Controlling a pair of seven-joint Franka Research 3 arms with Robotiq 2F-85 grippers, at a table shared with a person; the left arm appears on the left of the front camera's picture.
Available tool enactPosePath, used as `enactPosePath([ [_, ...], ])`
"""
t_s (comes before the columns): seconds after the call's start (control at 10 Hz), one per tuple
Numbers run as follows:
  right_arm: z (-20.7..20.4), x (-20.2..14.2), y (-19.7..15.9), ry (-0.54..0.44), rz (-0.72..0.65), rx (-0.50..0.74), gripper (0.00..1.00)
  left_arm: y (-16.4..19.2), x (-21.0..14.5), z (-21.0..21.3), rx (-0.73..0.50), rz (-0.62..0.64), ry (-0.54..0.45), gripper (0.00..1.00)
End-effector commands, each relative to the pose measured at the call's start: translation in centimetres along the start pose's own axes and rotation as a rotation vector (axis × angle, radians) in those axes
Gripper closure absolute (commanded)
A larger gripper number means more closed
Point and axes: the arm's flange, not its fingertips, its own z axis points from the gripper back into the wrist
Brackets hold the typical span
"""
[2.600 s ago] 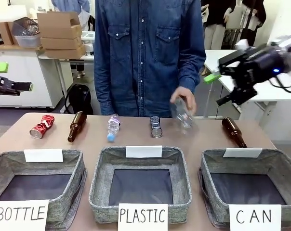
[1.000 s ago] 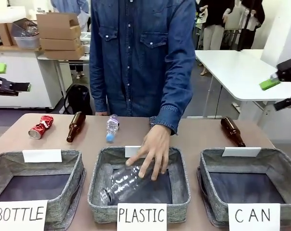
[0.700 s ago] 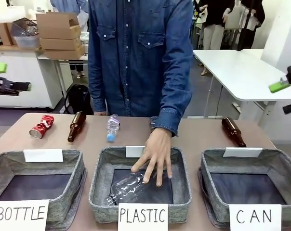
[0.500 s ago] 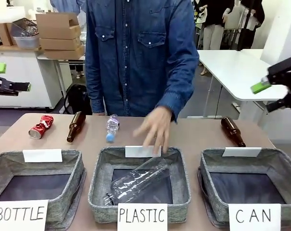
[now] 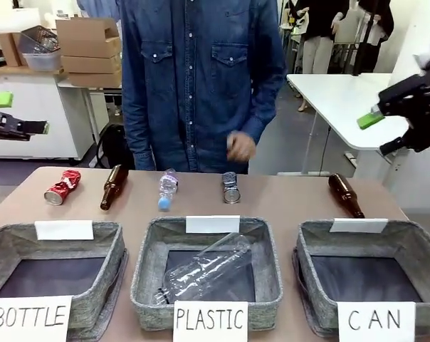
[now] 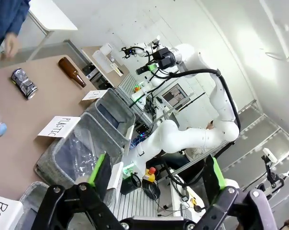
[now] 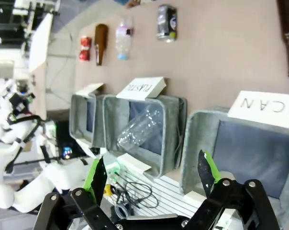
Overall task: Sort the can waste into the basket.
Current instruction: Pick up the can waste from the table and place it in the right Fabric basket.
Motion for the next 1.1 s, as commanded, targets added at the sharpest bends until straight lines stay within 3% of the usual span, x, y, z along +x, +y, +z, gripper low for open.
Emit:
enactPosePath([
  [0.0,-1.6,-1.2,1.0,-0.049,0.015,-0.065,0.0,-0.2,0.2,-0.1,-0.02,-0.025,-0.013,0.0],
  [0.3,-8.6,4.3,5.9,-0.044,0.034,-0.222,0.0,-0.2,0.2,-0.1,-0.02,-0.025,-0.013,0.0],
  [0.6,-22.2,10.5,10.8,0.046,-0.002,-0.364,0.0,-0.2,0.2,-0.1,-0.02,-0.025,-0.013,0.0],
  [0.8,-31.5,12.1,11.4,0.07,-0.105,-0.407,0.0,-0.2,0.2,-0.1,-0.02,-0.025,-0.013,0.0],
  [0.9,-34.3,12.5,10.2,0.082,-0.11,-0.467,0.0,-0.2,0.2,-0.1,-0.02,-0.025,-0.013,0.0],
  [1.0,-34.3,12.0,9.3,0.148,-0.149,-0.451,0.0,-0.2,0.2,-0.1,-0.02,-0.025,-0.013,0.0],
])
